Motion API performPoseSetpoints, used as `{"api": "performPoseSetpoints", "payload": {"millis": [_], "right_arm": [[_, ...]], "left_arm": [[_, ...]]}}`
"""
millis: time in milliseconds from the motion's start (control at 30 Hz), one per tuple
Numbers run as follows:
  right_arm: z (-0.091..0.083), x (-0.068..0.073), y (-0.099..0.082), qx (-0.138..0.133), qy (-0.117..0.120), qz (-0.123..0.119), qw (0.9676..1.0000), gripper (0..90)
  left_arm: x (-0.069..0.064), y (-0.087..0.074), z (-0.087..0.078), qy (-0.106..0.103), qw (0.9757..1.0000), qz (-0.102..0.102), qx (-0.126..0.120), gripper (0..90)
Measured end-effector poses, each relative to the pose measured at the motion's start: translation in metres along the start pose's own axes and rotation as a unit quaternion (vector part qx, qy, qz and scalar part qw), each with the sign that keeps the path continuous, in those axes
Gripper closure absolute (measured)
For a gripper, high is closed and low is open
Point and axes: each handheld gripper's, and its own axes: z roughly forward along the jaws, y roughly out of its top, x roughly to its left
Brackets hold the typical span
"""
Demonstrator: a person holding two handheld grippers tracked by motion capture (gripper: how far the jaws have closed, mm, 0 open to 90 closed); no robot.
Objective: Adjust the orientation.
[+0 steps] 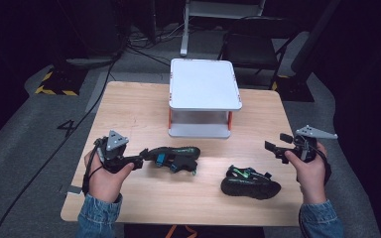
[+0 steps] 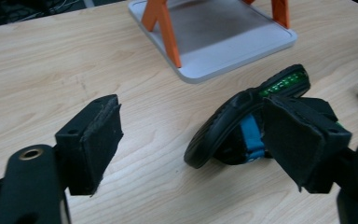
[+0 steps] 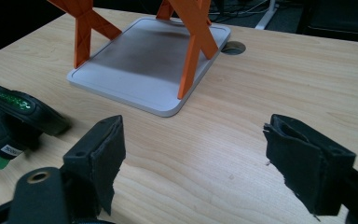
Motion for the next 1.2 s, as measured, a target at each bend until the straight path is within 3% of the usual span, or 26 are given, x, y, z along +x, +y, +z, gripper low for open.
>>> {"api": "performPoseSetpoints", "payload": {"millis": [167,200,233,267,333,500,633,700,733,767,867,1033,1133,1200], "right_arm": [[-0.004,-0.002,-0.005,0.005,-0.002,0.008,1.0000,20.1],[-0.005,-0.003,-0.005,0.004,-0.002,0.008,1.0000,20.0],[-0.006,-0.003,-0.005,0.003,-0.003,0.011,0.9999,20.1],[-0.007,-0.004,-0.005,0.003,-0.002,0.011,0.9999,20.0],[-0.007,-0.004,-0.005,0.001,-0.002,0.013,0.9999,20.1],[-0.003,-0.004,-0.008,0.009,0.002,0.015,0.9998,20.1],[0.001,-0.001,-0.008,0.014,0.006,0.013,0.9998,20.1],[0.001,0.000,-0.008,0.016,0.009,0.013,0.9997,20.1],[0.002,0.000,-0.008,0.016,0.009,0.014,0.9997,20.1],[0.002,0.000,-0.009,0.016,0.008,0.015,0.9997,20.0],[0.002,0.000,-0.010,0.018,0.009,0.015,0.9997,20.1],[0.006,0.000,-0.012,0.025,0.011,0.015,0.9995,20.1],[0.007,0.002,-0.011,0.026,0.014,0.013,0.9995,20.0],[0.008,0.002,-0.011,0.030,0.016,0.014,0.9993,20.0]], "left_arm": [[-0.007,0.003,0.005,-0.018,0.9998,0.006,0.012,29.3],[-0.014,0.004,0.010,-0.037,0.9989,0.016,0.024,30.0],[-0.014,0.004,0.010,-0.037,0.9989,0.016,0.024,30.0],[-0.023,0.006,0.016,-0.077,0.9954,0.037,0.044,30.3],[-0.032,0.005,0.021,-0.100,0.9923,0.043,0.059,32.4],[-0.041,-0.001,0.034,-0.096,0.9896,0.056,0.091,33.1],[-0.050,-0.010,0.047,-0.095,0.9795,0.082,0.158,36.7],[-0.051,-0.012,0.050,-0.092,0.9786,0.081,0.165,36.6],[-0.050,-0.015,0.054,-0.083,0.9757,0.086,0.184,36.3],[-0.049,-0.016,0.055,-0.082,0.9754,0.082,0.188,37.5],[-0.047,-0.017,0.056,-0.084,0.9778,0.060,0.183,38.3],[-0.048,-0.018,0.055,-0.083,0.9777,0.055,0.185,40.1],[-0.048,-0.019,0.054,-0.074,0.9761,0.056,0.197,41.0],[-0.046,-0.021,0.056,-0.065,0.9769,0.052,0.197,41.6]]}}
